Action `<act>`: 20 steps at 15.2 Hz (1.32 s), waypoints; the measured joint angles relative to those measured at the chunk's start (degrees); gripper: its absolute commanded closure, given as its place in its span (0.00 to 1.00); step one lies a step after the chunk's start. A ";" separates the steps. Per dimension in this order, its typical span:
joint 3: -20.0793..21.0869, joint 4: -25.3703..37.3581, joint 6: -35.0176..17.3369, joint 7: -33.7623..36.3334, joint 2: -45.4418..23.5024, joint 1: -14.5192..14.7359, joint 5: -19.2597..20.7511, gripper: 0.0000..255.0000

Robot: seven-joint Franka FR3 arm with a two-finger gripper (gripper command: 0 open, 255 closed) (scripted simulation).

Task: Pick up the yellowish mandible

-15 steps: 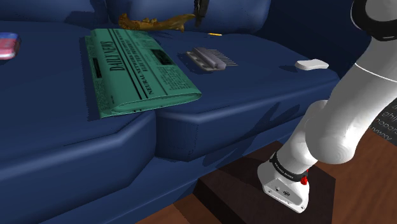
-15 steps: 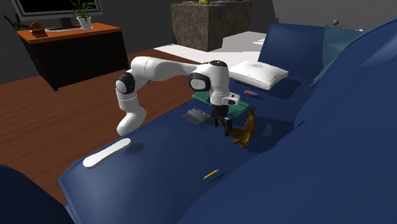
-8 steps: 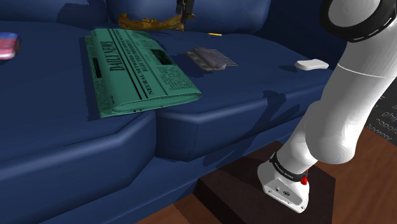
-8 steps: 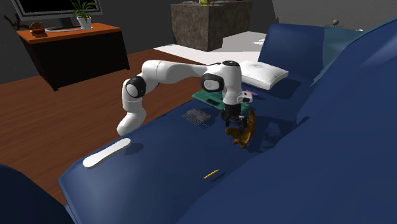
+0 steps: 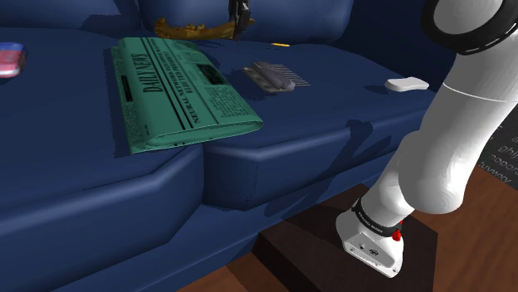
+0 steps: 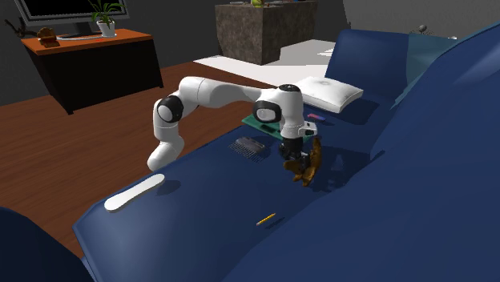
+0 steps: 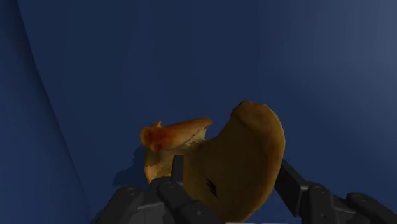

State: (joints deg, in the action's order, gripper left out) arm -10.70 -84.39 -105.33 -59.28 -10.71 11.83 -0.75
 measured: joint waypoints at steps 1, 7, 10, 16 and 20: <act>-0.02 -0.04 -2.19 0.00 0.18 -0.01 0.01 1.00; 0.14 0.63 -2.50 -0.49 -0.44 -0.07 -0.41 1.00; 0.14 -0.46 -3.47 -0.16 0.36 0.07 -0.12 1.00; 0.09 5.89 5.45 -0.19 -1.16 -0.15 -0.32 1.00; 0.03 10.32 9.22 -0.28 -2.31 -0.36 -0.54 1.00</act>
State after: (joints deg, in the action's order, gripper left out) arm -10.67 -74.08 -96.11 -59.56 -13.02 11.47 -1.29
